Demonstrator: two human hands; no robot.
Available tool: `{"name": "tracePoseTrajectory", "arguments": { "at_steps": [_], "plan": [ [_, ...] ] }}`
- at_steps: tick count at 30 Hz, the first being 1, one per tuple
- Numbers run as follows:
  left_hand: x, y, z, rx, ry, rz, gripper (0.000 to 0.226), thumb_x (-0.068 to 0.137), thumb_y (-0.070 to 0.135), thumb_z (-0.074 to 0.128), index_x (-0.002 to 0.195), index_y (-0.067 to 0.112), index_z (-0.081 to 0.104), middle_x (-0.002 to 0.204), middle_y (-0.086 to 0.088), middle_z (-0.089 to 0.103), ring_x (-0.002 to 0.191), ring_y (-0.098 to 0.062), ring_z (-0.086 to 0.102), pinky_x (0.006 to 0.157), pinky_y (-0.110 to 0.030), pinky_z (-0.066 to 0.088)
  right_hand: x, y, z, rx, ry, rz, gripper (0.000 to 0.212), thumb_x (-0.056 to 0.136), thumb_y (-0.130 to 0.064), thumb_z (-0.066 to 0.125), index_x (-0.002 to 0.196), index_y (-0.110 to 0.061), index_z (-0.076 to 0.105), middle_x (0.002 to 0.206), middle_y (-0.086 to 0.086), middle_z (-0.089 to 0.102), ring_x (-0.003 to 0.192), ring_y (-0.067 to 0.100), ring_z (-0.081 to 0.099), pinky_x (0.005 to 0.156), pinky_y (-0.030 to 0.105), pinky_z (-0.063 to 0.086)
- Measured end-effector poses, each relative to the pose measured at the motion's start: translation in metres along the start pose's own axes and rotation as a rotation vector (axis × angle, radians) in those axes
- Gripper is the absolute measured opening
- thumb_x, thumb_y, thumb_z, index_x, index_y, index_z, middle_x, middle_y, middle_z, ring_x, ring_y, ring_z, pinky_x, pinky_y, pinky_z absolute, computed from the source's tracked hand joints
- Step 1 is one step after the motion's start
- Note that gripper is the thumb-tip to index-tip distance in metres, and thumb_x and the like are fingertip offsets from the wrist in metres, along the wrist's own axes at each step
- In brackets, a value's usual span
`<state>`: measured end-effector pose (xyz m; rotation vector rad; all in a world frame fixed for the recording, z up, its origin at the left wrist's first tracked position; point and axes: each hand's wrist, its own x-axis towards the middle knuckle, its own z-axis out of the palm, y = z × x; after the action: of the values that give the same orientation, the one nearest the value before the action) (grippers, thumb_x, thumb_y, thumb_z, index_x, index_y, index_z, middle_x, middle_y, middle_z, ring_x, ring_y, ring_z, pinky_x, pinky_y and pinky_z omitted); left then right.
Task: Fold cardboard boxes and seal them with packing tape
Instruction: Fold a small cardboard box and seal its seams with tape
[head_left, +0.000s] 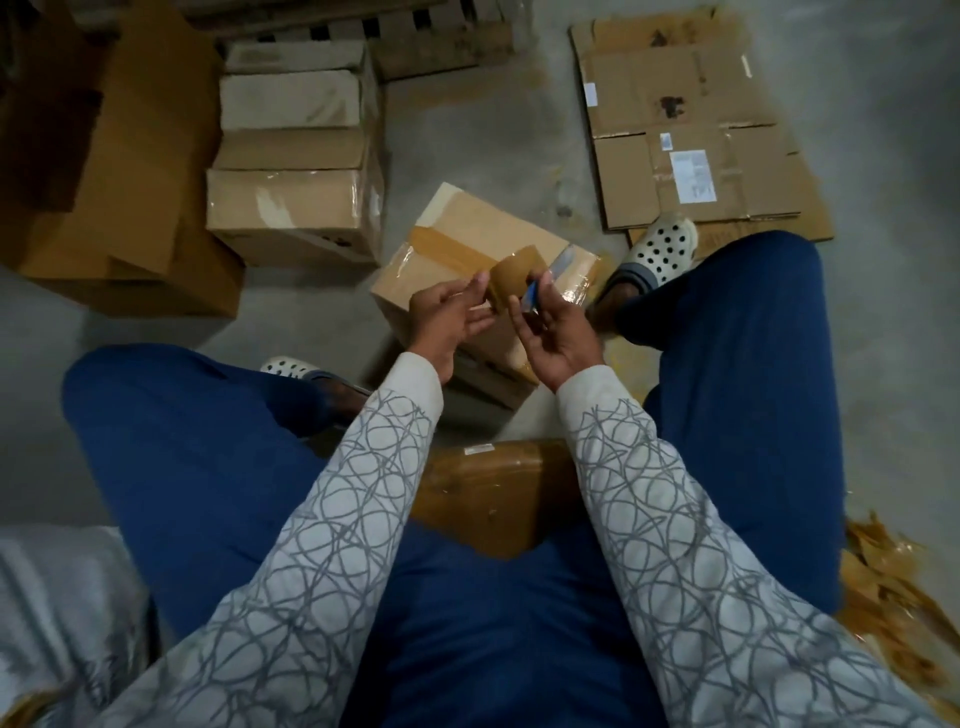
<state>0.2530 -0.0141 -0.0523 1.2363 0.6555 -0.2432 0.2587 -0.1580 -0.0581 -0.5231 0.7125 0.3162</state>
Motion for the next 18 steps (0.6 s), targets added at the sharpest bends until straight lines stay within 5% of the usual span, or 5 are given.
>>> {"name": "tracePoseTrajectory", "arguments": {
  "at_steps": [5,8,15,18],
  "plan": [
    [-0.020,-0.011,0.016,-0.069,0.252,0.031,0.014,0.084,0.002,0.079,0.098,0.001,0.075,0.095,-0.010,0.077,0.074,-0.013,0.076,0.071,-0.026,0.061,-0.015,0.018,0.005,-0.092,-0.066,0.018,0.020,0.094,-0.015,0.070,0.110,-0.003,0.072,0.115,0.014,0.071,0.104,0.025,0.071,0.084,0.032,0.061],
    [-0.022,-0.010,0.013,-0.230,0.279,-0.084,0.026,0.081,0.003,0.081,0.106,-0.002,0.074,0.096,-0.008,0.077,0.087,-0.023,0.076,0.083,-0.039,0.062,-0.018,0.021,0.004,-0.136,-0.031,-0.014,0.015,0.095,-0.015,0.069,0.105,-0.006,0.073,0.109,0.009,0.073,0.098,0.021,0.071,0.080,0.030,0.061],
    [-0.021,0.000,0.017,-0.221,0.306,-0.030,0.006,0.083,0.004,0.079,0.087,0.008,0.077,0.091,-0.005,0.076,0.087,-0.024,0.072,0.076,-0.038,0.064,-0.025,0.022,0.003,-0.126,-0.050,-0.007,0.014,0.096,-0.013,0.068,0.105,-0.005,0.074,0.129,0.015,0.064,0.113,0.026,0.064,0.091,0.035,0.060],
    [-0.012,-0.005,0.012,-0.187,0.291,0.012,0.013,0.086,0.004,0.077,0.099,0.007,0.078,0.102,-0.007,0.076,0.098,-0.026,0.071,0.078,-0.037,0.064,-0.023,0.022,-0.001,-0.110,-0.023,-0.008,0.017,0.095,-0.014,0.068,0.107,-0.003,0.073,0.134,0.017,0.060,0.117,0.028,0.062,0.090,0.035,0.060]
  ]
}}
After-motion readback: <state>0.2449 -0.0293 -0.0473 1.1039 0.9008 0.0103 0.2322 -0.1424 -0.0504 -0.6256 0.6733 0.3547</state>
